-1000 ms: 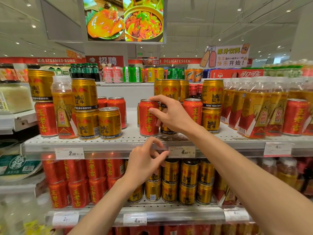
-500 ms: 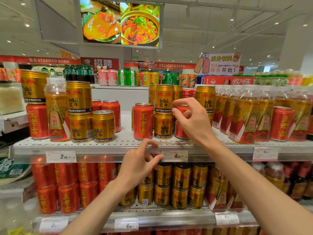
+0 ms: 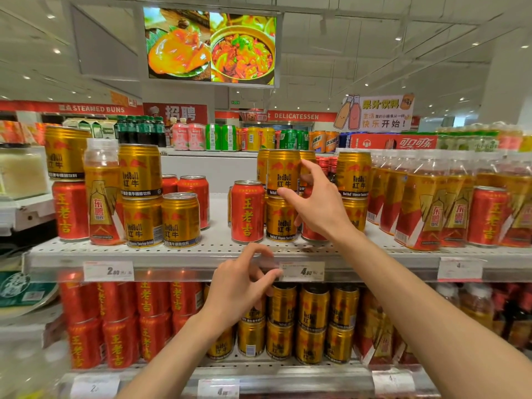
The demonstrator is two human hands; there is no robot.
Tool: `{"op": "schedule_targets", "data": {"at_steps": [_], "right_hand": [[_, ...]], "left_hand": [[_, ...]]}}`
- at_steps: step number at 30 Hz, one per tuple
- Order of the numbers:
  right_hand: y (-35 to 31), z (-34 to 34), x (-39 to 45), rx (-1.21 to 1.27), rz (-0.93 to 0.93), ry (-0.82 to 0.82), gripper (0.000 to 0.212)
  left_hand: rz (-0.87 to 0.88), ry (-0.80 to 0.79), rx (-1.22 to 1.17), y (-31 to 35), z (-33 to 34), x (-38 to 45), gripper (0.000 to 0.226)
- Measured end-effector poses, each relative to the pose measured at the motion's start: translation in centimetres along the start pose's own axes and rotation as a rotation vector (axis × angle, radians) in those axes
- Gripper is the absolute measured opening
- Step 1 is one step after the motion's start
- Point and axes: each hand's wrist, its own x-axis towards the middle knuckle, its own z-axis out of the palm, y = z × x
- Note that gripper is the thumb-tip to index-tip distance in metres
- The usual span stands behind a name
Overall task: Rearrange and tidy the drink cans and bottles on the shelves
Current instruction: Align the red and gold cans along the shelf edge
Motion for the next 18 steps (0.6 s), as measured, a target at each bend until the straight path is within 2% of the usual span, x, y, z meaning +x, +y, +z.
{"op": "schedule_targets", "data": {"at_steps": [6, 12, 15, 18], "right_hand": [[0.2, -0.4, 0.3, 0.004, 0.024, -0.062, 0.080], [0.3, -0.4, -0.1, 0.020, -0.021, -0.043, 0.080], [0.7, -0.8, -0.9, 0.067, -0.118, 0.081, 0.066], [1.5, -0.8, -2.9, -0.043, -0.245, 0.169, 0.043]], "left_hand": [[0.004, 0.002, -0.001, 0.1, 0.0, 0.0, 0.025], [0.002, -0.006, -0.009, 0.0, 0.0, 0.0, 0.026], [-0.001, -0.008, -0.010, -0.1, 0.0, 0.0, 0.025], [0.004, 0.005, -0.001, -0.1, 0.1, 0.0, 0.024]]}}
